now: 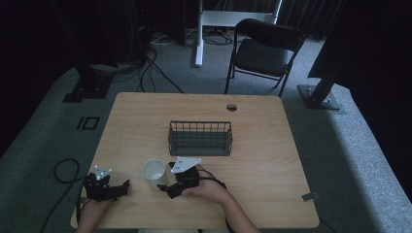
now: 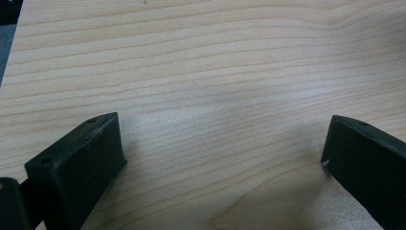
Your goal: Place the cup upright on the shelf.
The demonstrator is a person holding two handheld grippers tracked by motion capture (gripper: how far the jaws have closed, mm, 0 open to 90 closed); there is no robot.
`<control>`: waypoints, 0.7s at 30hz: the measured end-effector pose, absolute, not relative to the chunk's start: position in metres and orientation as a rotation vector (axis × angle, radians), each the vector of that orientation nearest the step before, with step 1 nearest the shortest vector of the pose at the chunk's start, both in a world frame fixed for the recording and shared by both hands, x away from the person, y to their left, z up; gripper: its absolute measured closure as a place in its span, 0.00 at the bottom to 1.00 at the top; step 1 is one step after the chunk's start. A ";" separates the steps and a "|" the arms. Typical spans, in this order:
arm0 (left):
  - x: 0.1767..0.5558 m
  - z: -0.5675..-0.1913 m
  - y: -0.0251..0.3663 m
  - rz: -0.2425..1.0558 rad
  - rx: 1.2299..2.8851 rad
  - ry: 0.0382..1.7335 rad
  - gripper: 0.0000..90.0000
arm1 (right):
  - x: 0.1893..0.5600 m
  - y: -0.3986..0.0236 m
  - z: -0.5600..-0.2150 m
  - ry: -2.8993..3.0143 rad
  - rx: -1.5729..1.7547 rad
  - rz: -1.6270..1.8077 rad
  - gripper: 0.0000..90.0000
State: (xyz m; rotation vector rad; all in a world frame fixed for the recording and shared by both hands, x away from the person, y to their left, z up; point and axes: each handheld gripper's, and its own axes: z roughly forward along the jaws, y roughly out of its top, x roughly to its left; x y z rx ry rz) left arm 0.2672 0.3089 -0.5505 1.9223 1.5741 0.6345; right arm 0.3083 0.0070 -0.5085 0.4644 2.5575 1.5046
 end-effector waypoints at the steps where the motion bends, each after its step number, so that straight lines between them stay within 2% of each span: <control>1: 0.267 -0.550 0.309 0.635 1.925 1.573 0.01 | 0.309 0.009 -0.509 2.557 0.464 1.507 0.15; 21: 0.267 -0.550 0.309 0.634 1.923 1.574 0.01 | 0.313 0.029 -0.505 2.519 0.443 1.564 0.15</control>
